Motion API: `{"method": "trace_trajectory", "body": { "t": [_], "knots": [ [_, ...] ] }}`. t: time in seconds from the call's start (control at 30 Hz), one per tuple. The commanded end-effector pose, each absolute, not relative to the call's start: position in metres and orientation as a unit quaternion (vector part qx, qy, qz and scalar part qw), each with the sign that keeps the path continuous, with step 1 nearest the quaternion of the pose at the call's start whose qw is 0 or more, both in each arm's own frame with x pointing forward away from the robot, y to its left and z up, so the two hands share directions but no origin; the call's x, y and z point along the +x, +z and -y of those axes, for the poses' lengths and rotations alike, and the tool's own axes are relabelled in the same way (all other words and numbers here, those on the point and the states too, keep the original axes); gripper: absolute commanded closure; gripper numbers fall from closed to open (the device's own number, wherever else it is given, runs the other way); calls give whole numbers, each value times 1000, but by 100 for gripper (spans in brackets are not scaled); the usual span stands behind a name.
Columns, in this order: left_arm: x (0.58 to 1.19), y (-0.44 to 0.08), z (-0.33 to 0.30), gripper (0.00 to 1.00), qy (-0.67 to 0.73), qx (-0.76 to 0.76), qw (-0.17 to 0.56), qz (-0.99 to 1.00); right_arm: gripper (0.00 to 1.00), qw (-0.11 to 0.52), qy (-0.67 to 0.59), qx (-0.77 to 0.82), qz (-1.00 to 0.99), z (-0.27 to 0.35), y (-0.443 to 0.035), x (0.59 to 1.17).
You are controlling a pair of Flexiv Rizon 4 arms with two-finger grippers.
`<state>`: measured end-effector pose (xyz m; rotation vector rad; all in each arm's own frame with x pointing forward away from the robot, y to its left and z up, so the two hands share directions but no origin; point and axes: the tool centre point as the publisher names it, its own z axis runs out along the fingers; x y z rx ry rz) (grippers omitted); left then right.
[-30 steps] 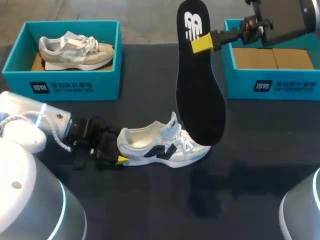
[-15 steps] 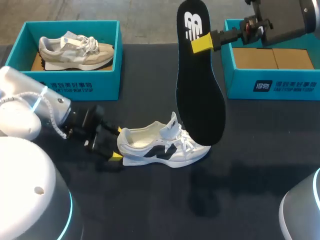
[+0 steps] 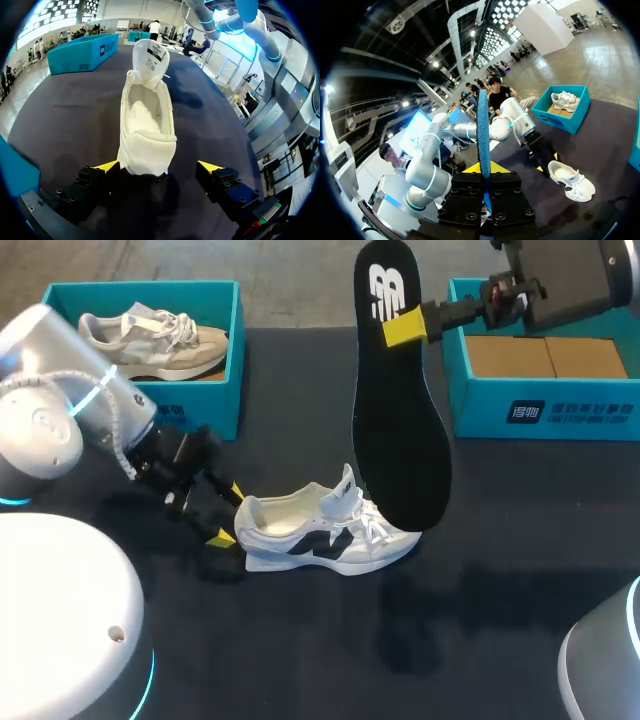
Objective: Take the shoe out of the shoebox, open the shoe tongue, remove and reinsert the insole, then place the shoe into the shoebox
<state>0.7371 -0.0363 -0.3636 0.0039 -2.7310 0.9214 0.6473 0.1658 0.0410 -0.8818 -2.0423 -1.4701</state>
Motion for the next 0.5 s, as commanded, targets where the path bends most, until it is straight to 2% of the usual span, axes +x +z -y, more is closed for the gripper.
{"method": "trace_trajectory", "body": {
  "t": [0.03, 0.5],
  "knots": [
    [739, -353, 37, 0, 243, -9, 133, 961, 100, 236, -534, -322, 745, -169, 41, 649],
    [741, -325, 47, 0, 127, -39, 150, 980, 100, 236, -534, -322, 745, -169, 41, 649]
  ]
}}
